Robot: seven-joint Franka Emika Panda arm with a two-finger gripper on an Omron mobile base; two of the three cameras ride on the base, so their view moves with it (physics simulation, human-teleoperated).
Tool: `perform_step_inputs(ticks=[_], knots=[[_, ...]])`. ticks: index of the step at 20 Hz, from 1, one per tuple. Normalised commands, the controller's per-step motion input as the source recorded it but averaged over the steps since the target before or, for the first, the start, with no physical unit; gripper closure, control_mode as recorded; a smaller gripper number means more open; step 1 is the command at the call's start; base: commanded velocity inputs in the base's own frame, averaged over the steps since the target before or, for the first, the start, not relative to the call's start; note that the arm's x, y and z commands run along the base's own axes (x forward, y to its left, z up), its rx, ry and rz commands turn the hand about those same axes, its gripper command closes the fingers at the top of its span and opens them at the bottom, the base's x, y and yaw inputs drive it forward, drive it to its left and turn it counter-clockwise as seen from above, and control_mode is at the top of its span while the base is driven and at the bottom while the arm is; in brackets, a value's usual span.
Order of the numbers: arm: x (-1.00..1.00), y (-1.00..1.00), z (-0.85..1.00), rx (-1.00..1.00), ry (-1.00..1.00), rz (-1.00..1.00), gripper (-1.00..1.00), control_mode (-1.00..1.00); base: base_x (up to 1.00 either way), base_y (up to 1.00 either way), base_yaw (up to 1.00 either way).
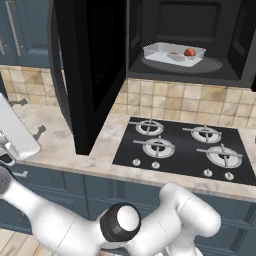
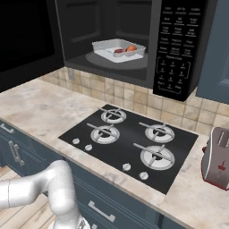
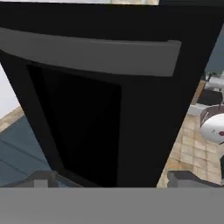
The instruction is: Place the tupperware containing the steak and sweet potato meal in the microwave. Close the microwave door and press the start button to reheat the meal.
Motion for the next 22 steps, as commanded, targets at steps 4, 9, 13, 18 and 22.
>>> perform_step_inputs(ticks=[4, 9, 13, 18, 22], knots=[[0.36, -0.62, 0.0, 0.02, 0.0, -0.26, -1.0, -1.0, 0.0, 0.0, 0.0], [0.01, -0.97, 0.0, 0.04, -0.03, -0.29, -1.0, -1.0, 0.0, 0.0, 0.0], [-0.17, -1.0, 0.0, 0.05, -0.15, -0.29, -1.0, -1.0, 0.0, 0.0, 0.0], [-0.27, -1.0, 0.15, 0.03, -0.17, -0.25, -1.0, -1.0, 0.0, 0.0, 0.0], [-0.23, -1.0, 0.2, 0.03, -0.08, -0.2, -1.0, -1.0, 0.0, 0.0, 0.0]])
